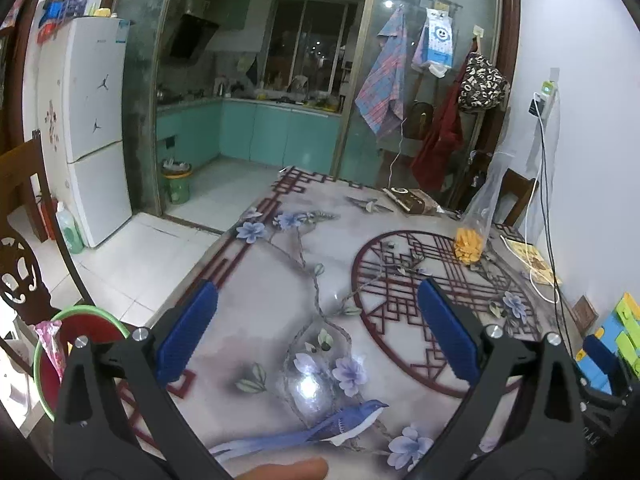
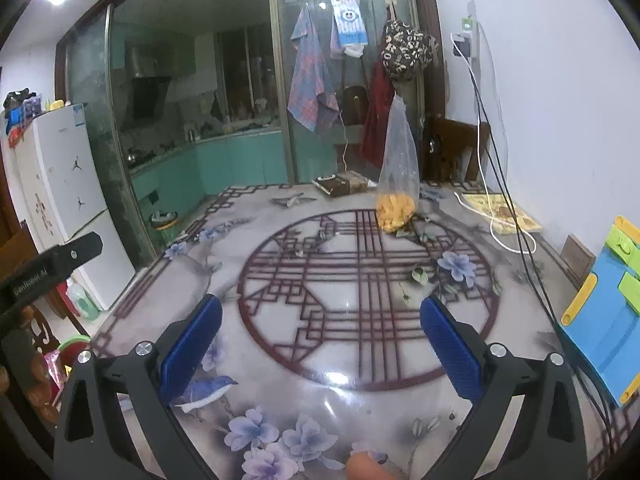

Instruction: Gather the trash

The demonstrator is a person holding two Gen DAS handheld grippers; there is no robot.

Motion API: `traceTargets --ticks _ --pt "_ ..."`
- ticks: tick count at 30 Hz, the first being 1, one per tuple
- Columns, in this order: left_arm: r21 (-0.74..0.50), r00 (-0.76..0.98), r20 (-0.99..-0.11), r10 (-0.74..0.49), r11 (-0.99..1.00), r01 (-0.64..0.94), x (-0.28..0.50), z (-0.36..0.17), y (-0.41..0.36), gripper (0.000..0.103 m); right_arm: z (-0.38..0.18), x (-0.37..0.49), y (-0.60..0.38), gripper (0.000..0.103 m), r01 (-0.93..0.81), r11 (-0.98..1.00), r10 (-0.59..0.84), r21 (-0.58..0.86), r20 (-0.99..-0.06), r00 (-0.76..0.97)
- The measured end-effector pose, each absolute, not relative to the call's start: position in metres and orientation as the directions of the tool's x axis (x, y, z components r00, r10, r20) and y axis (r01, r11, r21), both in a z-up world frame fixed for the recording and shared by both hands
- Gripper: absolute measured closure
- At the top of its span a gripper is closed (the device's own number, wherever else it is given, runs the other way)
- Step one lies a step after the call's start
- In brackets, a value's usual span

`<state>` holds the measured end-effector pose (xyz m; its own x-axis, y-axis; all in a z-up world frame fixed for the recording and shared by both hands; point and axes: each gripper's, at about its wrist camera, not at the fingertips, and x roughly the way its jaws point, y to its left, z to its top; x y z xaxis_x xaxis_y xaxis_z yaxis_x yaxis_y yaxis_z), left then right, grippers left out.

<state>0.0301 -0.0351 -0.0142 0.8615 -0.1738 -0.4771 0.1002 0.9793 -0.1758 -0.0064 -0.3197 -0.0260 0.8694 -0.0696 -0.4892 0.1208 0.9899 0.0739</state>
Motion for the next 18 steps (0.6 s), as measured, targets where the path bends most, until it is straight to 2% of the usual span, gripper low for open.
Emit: traceTargets --ticks 18 --pt "-0.137 0.866 -0.477 -0.147 0.986 0.091 0.0257 -0.0136 -0.0269 0.005 -0.0322 -0.0061 -0.3141 0.007 0.127 0.991 -0.089 0.041 -0.504 0.859"
